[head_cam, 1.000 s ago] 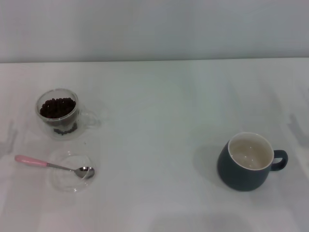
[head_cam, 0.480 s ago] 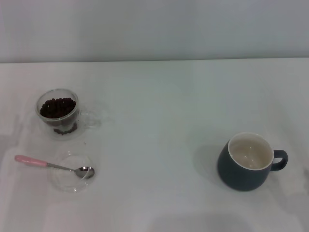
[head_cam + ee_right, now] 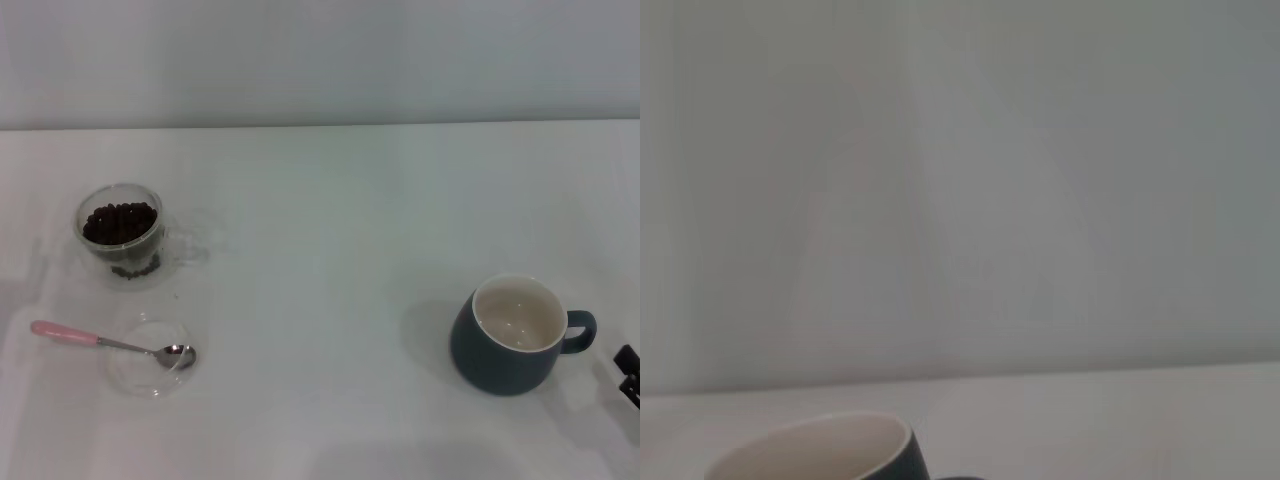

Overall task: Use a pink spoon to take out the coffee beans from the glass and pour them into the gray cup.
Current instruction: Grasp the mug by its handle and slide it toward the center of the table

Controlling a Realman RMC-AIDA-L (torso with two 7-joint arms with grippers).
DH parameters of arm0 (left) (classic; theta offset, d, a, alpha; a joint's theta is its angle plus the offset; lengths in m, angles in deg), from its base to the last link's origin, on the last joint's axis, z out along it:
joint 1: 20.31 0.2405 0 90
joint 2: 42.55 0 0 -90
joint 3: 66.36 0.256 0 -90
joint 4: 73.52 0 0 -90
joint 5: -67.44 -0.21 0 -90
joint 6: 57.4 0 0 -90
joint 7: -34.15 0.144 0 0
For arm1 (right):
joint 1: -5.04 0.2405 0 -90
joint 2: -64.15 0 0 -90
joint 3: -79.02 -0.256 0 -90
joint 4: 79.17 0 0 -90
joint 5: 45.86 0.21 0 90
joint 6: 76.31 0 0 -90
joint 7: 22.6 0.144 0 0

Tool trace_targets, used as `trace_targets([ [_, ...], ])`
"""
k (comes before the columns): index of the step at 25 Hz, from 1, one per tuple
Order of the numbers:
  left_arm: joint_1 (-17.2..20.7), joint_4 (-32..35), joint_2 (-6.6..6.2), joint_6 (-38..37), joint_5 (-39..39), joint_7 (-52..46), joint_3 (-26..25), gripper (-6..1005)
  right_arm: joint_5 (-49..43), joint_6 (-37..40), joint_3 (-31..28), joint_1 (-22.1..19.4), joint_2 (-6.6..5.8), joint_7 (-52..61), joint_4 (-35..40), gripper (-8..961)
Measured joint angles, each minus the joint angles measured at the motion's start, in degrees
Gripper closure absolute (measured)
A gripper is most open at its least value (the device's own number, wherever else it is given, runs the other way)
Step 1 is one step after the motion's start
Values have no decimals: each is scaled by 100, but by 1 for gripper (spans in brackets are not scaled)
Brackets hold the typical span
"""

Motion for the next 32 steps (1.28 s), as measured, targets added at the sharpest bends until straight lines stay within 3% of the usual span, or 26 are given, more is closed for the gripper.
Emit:
trace_targets([
  [8, 37, -2, 0, 0, 0, -38, 0, 258, -7, -475, 7, 274, 2, 11, 0, 82],
  [32, 44, 4, 0, 8, 27, -44, -13, 258, -141, -950, -38, 780, 1, 24, 0, 92],
])
